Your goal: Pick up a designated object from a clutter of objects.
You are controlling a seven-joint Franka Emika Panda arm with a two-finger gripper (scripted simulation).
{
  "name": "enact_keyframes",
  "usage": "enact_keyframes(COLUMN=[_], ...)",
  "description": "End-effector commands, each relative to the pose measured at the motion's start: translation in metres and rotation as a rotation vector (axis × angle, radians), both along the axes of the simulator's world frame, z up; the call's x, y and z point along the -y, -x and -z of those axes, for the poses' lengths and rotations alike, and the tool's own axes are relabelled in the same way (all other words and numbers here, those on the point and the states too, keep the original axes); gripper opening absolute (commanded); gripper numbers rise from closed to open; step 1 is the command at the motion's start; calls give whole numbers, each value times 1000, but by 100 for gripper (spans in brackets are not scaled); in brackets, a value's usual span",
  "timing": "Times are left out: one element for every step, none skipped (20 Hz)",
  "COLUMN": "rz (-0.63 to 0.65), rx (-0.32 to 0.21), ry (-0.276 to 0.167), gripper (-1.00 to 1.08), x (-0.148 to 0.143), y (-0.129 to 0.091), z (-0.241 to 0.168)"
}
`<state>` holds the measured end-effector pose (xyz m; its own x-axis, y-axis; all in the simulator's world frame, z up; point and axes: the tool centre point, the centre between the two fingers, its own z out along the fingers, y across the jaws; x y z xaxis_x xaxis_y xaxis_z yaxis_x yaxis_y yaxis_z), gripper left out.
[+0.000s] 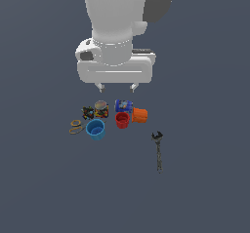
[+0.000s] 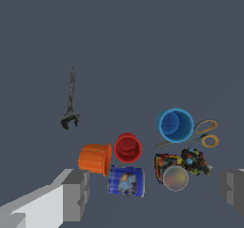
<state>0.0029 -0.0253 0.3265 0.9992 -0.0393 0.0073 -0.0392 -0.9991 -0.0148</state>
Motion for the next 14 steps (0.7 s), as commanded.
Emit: enact_keyframes(rz=[0,0,-1,-3,-6,-9,-12,-14,-14,-12,-9,-3,4,14], rx=[0,1,3,6,10,14,16,17,17,16,15,12,8,3], ry=[0,1,2,5,9,13,15,17,17,16,14,10,5,0], gripper=[28,28,28,28,28,28,28,28,28,28,28,28,28,28], x=[0,0,-1,-2,-3,-4,-4,-5,-5,-5,-4,-3,-2,-1], y=[0,0,-1,-2,-3,-4,-4,-4,-4,-4,-4,-4,-4,-4], z=[0,0,-1,-2,-4,-5,-7,-7,-7,-7,-6,-5,-3,-1])
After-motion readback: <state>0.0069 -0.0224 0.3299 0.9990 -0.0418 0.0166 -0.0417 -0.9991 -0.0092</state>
